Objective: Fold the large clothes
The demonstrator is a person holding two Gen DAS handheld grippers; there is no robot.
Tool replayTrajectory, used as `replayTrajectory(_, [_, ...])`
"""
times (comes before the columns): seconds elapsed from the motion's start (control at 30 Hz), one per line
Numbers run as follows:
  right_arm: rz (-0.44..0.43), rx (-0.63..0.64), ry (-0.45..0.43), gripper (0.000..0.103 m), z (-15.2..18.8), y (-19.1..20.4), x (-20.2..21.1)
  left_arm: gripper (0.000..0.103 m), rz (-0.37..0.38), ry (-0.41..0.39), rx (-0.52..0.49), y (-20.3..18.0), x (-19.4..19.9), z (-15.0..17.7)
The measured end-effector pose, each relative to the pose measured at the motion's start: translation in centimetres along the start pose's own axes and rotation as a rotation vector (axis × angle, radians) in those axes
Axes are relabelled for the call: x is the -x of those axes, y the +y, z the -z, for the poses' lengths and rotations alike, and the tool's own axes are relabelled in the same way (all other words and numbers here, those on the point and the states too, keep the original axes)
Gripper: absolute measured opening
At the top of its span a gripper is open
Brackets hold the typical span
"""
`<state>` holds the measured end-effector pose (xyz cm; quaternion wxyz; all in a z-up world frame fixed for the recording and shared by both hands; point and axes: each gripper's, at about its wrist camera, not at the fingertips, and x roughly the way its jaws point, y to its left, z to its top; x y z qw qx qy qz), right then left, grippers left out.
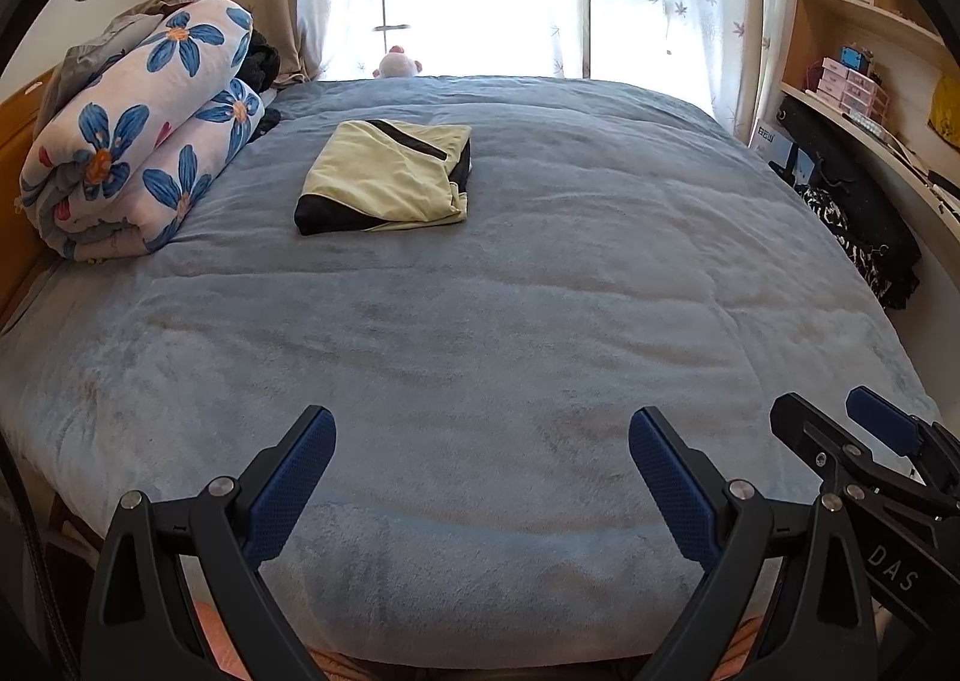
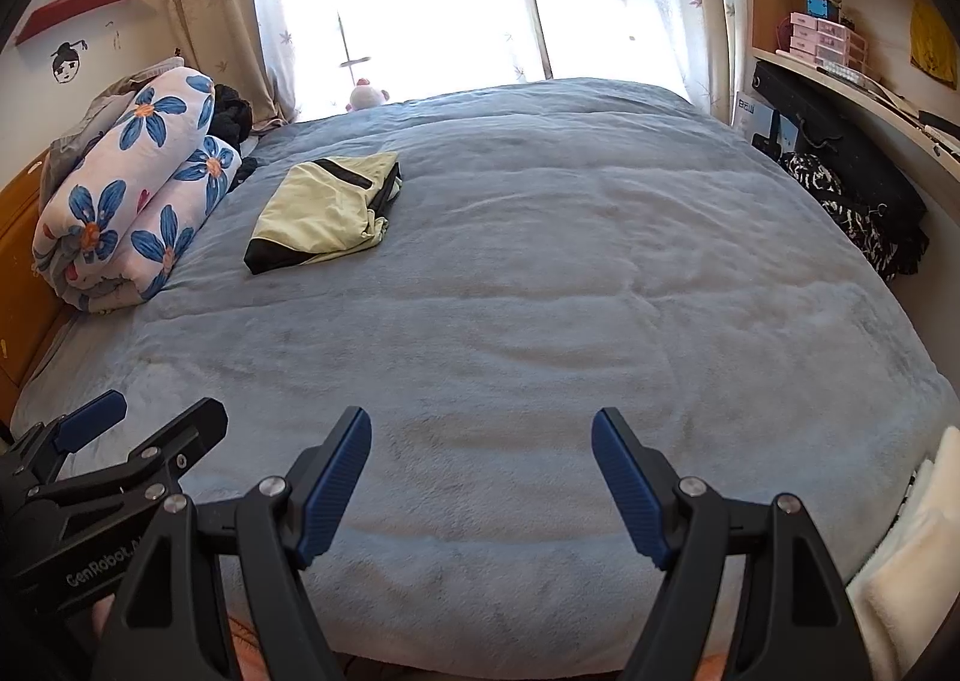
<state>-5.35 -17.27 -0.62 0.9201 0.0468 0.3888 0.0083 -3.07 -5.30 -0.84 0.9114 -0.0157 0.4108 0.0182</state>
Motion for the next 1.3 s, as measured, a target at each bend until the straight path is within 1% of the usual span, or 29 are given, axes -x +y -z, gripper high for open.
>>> replayTrajectory(0.57, [0.000,0.003,0.002,0.077,0.2,0.6,0.2,0.098,-0.001,0.035,0.004,-0.1,-0.4,0.2])
replayTrajectory(1.1, [-0.001,0.000,0.007,0.077,0.4,1.1,0.3,0.098,-0.009,0.043,0.006,-0.1,-0.4,0.3])
replayTrajectory(1.3, [-0.002,0.000,0.008,0.077,0.7,1.4,0.4,0.098,-0.001,0.057,0.017,0.1,-0.6,0.5])
